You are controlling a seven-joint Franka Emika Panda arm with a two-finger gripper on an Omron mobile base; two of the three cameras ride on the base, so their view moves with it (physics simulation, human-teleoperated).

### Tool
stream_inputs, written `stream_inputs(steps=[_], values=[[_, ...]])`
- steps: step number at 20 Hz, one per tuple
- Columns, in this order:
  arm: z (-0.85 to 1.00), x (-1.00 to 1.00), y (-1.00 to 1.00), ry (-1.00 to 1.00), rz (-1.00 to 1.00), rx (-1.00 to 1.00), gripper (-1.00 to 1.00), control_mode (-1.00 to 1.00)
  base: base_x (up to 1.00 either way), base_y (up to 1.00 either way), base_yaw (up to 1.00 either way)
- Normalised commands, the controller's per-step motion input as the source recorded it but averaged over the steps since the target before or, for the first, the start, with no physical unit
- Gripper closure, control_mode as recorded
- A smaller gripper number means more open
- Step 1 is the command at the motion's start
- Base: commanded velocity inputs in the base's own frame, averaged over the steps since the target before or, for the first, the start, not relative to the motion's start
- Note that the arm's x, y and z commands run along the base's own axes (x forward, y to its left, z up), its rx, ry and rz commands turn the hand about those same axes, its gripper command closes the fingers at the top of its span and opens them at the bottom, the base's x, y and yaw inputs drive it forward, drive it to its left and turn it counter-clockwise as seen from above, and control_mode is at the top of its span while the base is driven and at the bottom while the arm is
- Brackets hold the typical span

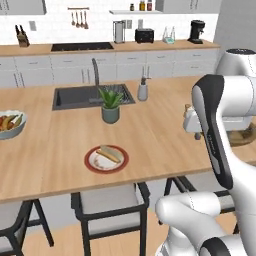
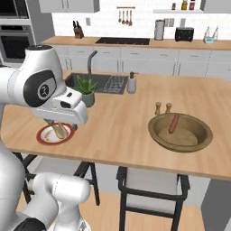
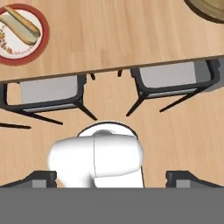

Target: Place one bun and one sausage from the bowl on each plate.

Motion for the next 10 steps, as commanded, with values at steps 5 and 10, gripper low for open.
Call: stream_inputs(steps=[5,10], values=[[0.0,0.0,0.0,0.0,0.0,0.0,-1.0,1.0,-0.04,-0.74,0.0],[0.0,0.0,0.0,0.0,0.0,0.0,-1.0,1.0,0.0,-0.71,0.0]])
